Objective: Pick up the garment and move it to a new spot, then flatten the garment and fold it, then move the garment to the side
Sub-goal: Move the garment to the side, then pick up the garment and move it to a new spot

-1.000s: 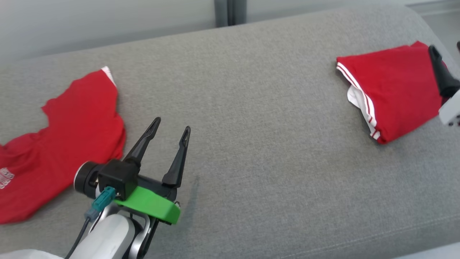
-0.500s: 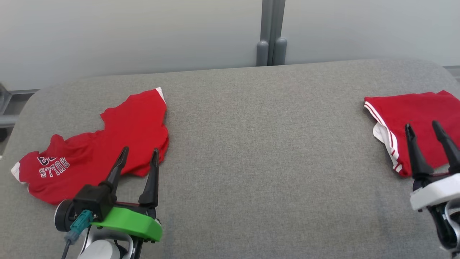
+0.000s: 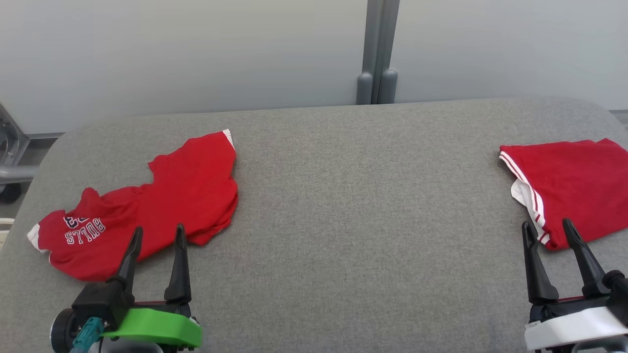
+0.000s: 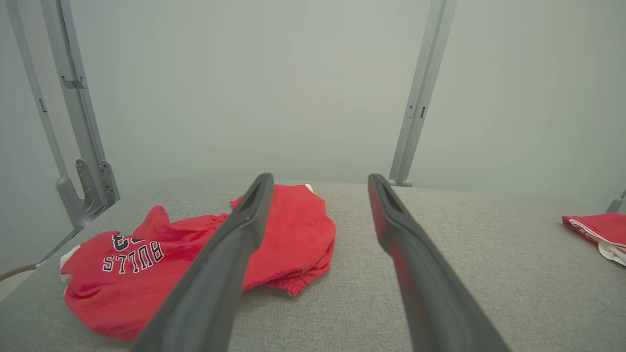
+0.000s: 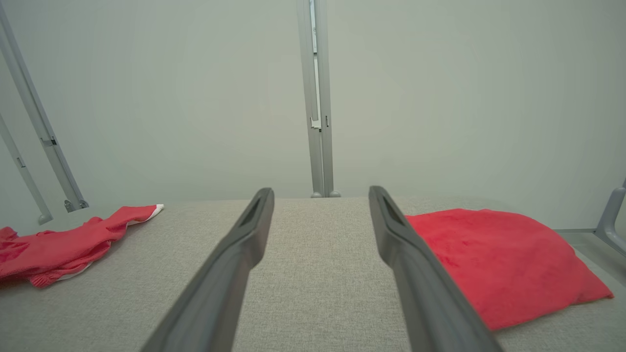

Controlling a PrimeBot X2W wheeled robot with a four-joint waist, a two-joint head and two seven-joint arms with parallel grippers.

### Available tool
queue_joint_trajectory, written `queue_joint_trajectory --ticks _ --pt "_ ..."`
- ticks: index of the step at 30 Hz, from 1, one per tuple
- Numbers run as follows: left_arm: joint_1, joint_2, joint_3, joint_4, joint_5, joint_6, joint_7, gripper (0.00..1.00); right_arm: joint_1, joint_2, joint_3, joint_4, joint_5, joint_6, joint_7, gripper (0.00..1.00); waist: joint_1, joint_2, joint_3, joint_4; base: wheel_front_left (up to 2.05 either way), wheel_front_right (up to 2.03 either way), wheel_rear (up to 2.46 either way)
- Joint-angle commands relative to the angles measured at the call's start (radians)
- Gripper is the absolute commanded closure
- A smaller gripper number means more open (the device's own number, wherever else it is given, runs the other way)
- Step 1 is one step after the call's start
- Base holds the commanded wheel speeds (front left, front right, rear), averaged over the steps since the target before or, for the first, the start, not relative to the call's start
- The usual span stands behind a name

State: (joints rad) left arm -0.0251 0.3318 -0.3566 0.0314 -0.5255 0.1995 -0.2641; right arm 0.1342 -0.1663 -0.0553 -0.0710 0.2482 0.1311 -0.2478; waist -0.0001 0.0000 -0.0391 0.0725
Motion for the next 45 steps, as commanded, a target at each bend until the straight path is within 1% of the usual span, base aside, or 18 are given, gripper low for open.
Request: queue_joint_trajectory --ticks 1,8,17,28,31,35,45 --pt "0.019 -0.002 0.012 -0.001 0.013 -0.007 -0.001 0.0 0.014 0.002 -0.004 -0.006 -0.006 -0.001 0.001 0.0 0.0001 0.0 -0.003 -0.003 0.0 0.0 0.0" --pt "0.055 -0.047 0.059 0.021 0.059 -0.042 -0.001 0.0 0.023 0.014 0.014 -0.015 -0.038 -0.001 -0.005 0.0 0.0001 0.0 -0.007 -0.016 0.0 0.0 0.0" --pt "0.052 -0.081 0.095 0.038 0.09 -0.084 -0.001 0.0 0.012 0.018 0.034 -0.004 -0.022 -0.001 -0.008 0.0 0.0001 0.0 -0.003 -0.02 0.0 0.0 0.0" --pt "0.044 -0.101 0.117 0.057 0.11 -0.109 -0.001 0.0 0.006 0.02 0.051 0.009 -0.011 -0.001 -0.008 0.0 0.0001 0.0 -0.004 -0.014 0.0 0.0 0.0" --pt "0.042 -0.108 0.123 0.058 0.108 -0.113 -0.001 0.0 0.006 0.013 0.059 0.01 -0.005 -0.001 -0.003 0.0 0.0001 0.0 -0.001 0.002 0.0 0.0 0.0" --pt "0.038 -0.102 0.133 0.06 0.108 -0.113 -0.001 0.0 0.0 0.008 0.069 0.012 -0.003 -0.001 -0.003 0.0 0.0001 0.0 0.005 0.024 0.0 0.0 0.0" --pt "0.025 -0.092 0.127 0.063 0.116 -0.112 0.004 0.0 -0.017 0.029 0.102 0.049 0.006 -0.001 -0.007 0.0 0.0001 0.0 0.006 0.141 0.0 0.0 0.0"
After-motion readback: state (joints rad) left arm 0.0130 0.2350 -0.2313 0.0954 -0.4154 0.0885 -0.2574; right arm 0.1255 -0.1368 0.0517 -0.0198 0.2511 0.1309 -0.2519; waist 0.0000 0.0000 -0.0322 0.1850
